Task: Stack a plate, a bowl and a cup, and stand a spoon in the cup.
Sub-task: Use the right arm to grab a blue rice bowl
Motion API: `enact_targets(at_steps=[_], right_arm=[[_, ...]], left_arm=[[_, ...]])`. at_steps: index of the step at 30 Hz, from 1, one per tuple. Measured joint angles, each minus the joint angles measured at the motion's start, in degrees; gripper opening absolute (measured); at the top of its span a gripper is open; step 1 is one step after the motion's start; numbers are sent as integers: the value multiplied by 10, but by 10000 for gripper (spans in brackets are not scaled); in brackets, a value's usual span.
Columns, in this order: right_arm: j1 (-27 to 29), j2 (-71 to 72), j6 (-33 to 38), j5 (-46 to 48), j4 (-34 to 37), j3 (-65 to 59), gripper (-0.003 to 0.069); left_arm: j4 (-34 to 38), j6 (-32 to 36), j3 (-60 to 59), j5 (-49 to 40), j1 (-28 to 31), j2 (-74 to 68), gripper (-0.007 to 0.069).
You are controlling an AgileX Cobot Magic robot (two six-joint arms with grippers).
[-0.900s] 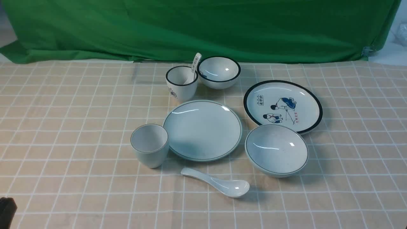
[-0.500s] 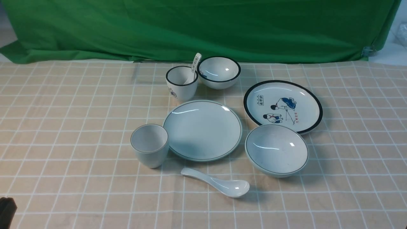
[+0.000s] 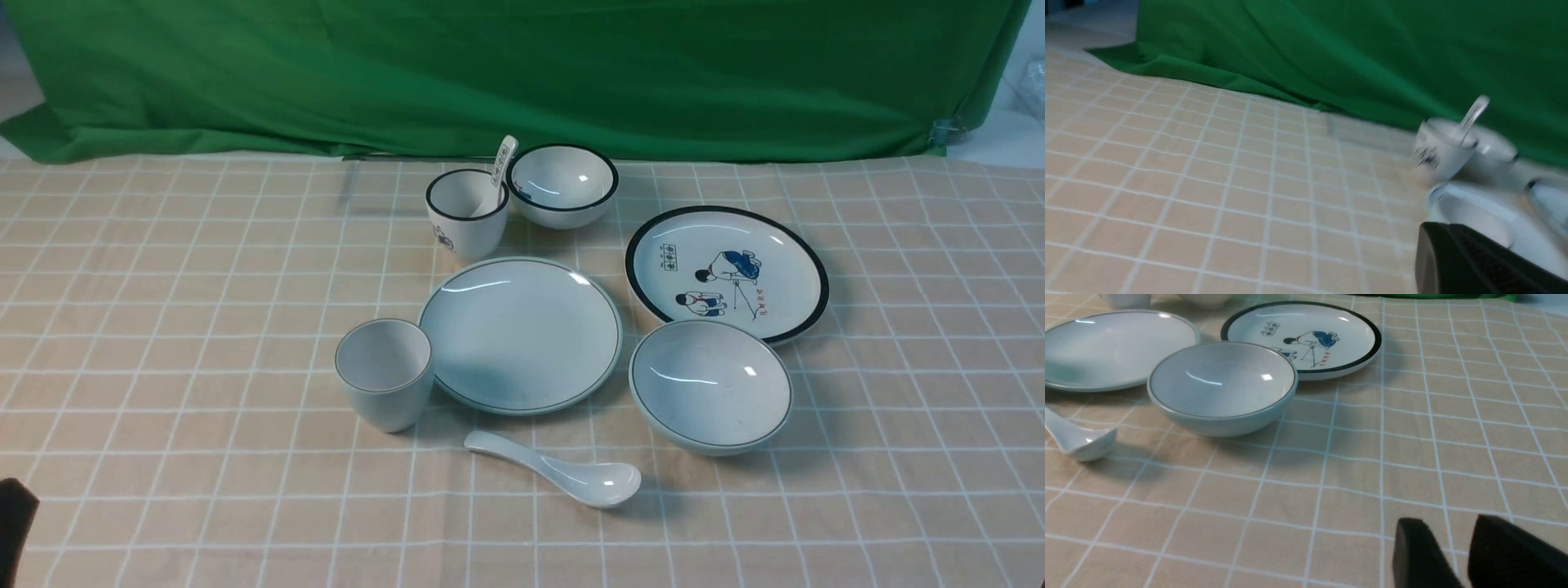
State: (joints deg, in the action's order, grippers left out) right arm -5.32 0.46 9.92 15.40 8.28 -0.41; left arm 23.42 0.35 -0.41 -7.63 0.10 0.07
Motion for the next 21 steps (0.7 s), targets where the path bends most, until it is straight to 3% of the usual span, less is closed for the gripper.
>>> enact_targets(at_steps=[2,7,11,16,18,21], right_arm=[[0,0,0,0,0,0,239],[0,0,-1,0,0,0,239],[0,0,-1,0,0,0,239],[0,0,-1,0,0,0,239],[0,0,-1,0,0,0,239],[0,0,-1,0,0,0,239]], left_arm=[[102,-28,0,51,0,0,2],[172,-55,7,99,0,0,2],[130,-29,93,-9,0,-32,2],[88,88,244,-197,0,-167,2],[84,178,341,-306,-3,-285,2],[80,224,410,-328,-35,-394,2]])
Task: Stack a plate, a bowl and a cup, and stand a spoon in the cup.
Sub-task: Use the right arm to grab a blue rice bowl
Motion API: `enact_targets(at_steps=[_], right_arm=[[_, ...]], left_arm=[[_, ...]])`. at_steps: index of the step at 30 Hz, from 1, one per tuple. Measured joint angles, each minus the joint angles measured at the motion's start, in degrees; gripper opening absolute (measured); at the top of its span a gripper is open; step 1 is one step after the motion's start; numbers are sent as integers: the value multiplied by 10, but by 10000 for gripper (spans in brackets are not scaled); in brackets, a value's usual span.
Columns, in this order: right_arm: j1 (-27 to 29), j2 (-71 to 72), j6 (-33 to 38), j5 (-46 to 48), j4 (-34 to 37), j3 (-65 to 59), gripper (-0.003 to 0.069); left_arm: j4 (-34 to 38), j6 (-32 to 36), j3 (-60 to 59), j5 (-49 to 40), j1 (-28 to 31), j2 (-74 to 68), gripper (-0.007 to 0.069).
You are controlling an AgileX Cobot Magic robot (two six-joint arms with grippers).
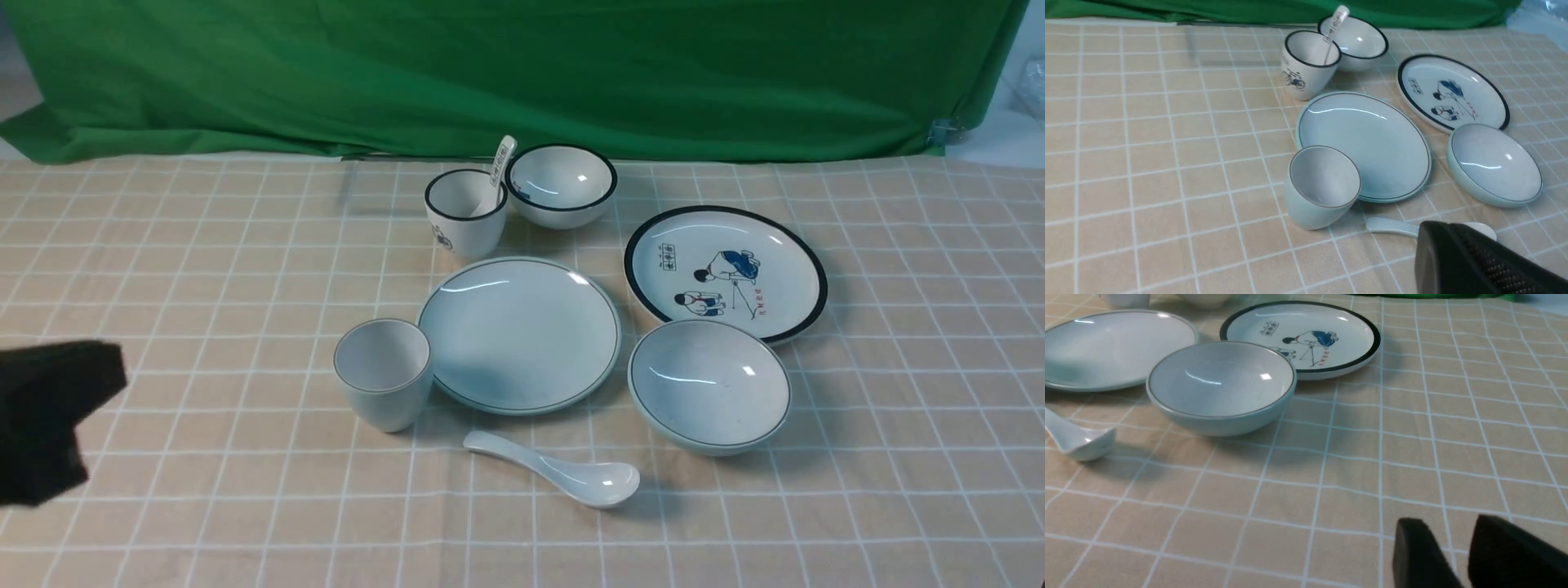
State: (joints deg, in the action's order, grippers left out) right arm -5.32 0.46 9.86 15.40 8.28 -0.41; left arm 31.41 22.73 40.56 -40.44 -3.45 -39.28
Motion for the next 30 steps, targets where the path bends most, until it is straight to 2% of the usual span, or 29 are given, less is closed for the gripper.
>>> enact_targets(at_steps=[5,8,11,16,19,21,24,25,26,29,30], right_arm=[[0,0,0,-4,0,0,239],[0,0,-28,-49,12,0,239],[0,0,-104,-112,39,0,239],[0,0,-282,-195,69,0,234],[-3,-3,-317,-205,72,4,212],[-12,-24,-305,-162,72,36,188],[-40,-121,-205,-41,71,146,158],[-42,-139,-196,-23,71,155,156],[-58,-197,-138,30,71,218,154],[-82,-366,-31,175,67,358,152],[-82,-376,-26,175,67,367,152]], left_arm=[[-5,34,37,9,-100,-95,2],[-4,43,42,7,-153,-110,2],[-4,43,44,7,-182,-109,2],[1,46,47,7,-197,-100,2],[1,48,47,7,-198,-96,2],[1,52,47,7,-199,-93,2],[3,68,47,17,-200,-91,2],[4,69,47,20,-200,-91,2],[7,75,47,29,-200,-90,2],[9,86,47,52,-200,-88,2],[9,86,47,52,-200,-88,2]])
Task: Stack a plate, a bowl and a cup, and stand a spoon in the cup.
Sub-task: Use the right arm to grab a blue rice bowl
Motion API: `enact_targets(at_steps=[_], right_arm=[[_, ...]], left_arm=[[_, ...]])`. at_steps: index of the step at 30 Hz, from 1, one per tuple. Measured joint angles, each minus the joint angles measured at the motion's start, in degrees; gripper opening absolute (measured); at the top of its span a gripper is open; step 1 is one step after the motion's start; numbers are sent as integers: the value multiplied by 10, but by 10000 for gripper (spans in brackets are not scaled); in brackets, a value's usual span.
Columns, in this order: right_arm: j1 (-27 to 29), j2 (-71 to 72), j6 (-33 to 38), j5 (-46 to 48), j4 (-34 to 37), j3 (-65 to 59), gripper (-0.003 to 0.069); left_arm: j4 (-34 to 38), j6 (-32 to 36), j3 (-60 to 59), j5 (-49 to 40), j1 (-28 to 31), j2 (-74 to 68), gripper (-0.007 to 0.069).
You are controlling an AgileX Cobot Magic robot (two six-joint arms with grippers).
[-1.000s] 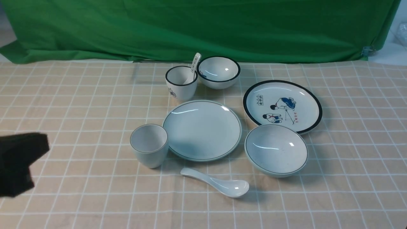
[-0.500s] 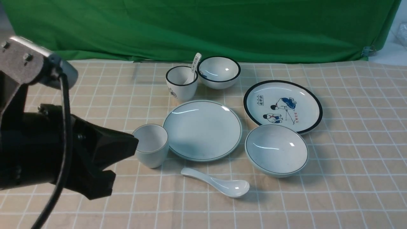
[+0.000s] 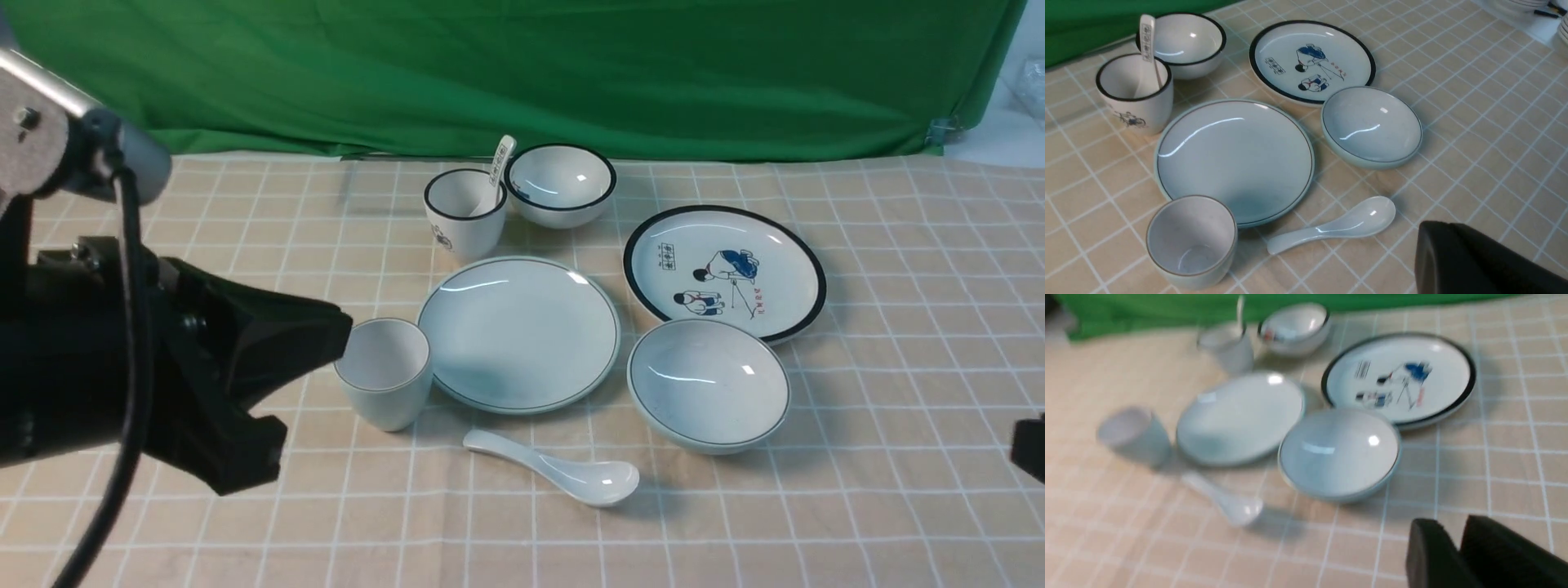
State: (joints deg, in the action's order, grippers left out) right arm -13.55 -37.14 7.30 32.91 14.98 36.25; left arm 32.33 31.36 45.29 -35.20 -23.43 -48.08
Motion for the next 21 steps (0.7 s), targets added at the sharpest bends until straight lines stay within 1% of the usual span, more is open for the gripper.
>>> enact_targets(at_steps=[1,3,5,8,10,11,13,15,16,18,21], right_arm=[[-5,-70,33,56,-6,52,152],[-13,-175,70,109,-16,125,150],[-20,-213,81,125,-22,148,149],[-61,-326,96,138,-48,201,168],[-103,-391,102,127,-83,219,244],[-109,-396,102,123,-90,220,253],[-138,-448,103,101,-123,233,358],[-166,-508,117,70,-159,253,484],[-172,-532,124,61,-165,262,515],[-180,-575,138,52,-171,280,540],[-181,-626,150,46,-176,302,535]], left_arm=[[0,3,0,5,0,6,2],[0,4,0,6,0,25,2],[-1,4,0,6,0,38,2],[-7,4,0,0,0,93,2],[-9,4,0,-17,0,127,2],[-9,4,0,-17,0,130,2],[-9,4,0,-34,0,150,2],[-9,4,0,-42,0,169,2],[-10,4,0,-43,0,173,2],[-10,4,0,-45,-1,176,2],[-11,4,0,-48,-1,176,2]])
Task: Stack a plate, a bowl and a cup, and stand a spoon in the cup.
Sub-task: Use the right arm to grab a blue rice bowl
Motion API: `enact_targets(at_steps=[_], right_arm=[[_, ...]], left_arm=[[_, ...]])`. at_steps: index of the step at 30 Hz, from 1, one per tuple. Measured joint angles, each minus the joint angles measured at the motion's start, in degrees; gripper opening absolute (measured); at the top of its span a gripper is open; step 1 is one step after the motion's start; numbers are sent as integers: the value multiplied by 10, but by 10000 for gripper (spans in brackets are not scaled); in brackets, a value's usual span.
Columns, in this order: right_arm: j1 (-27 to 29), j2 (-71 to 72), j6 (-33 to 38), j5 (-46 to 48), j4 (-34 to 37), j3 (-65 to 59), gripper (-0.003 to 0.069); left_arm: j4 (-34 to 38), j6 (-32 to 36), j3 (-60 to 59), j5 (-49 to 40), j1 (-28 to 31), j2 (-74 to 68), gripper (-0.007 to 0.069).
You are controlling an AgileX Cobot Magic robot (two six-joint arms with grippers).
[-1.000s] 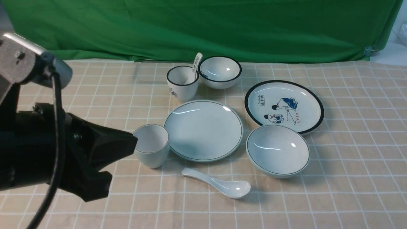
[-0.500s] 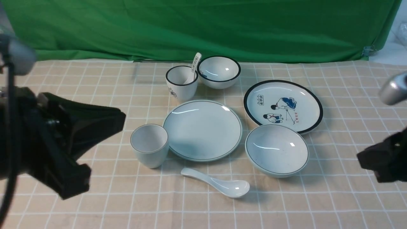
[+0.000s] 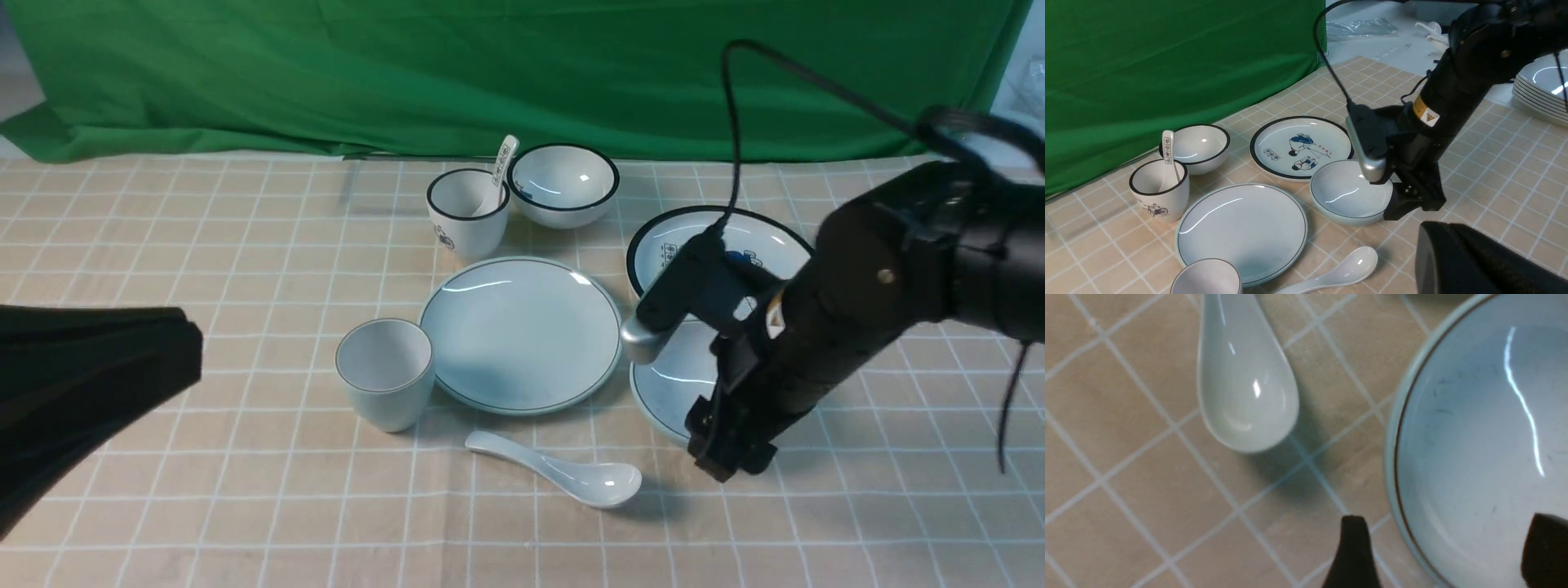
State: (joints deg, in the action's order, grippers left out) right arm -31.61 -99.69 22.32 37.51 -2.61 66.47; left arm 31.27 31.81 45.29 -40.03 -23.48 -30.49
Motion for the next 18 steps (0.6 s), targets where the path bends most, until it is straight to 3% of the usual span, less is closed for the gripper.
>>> enact_targets(at_steps=[6,9,11,13,14,18], right_arm=[[0,-69,11,-9,-17,28,449],[0,-87,12,-11,-17,31,370],[0,-91,13,-15,-16,35,245],[0,-88,13,-17,-17,37,202],[-1,-81,13,-13,-20,41,145],[-6,-57,-7,20,-26,63,90]], left_arm=[[0,-2,0,-10,0,0,2],[0,-2,0,-15,0,0,2],[0,-2,0,-19,0,0,2],[0,-2,0,-22,0,0,2],[0,-2,0,-25,0,0,2],[-1,-2,0,-28,0,0,2]])
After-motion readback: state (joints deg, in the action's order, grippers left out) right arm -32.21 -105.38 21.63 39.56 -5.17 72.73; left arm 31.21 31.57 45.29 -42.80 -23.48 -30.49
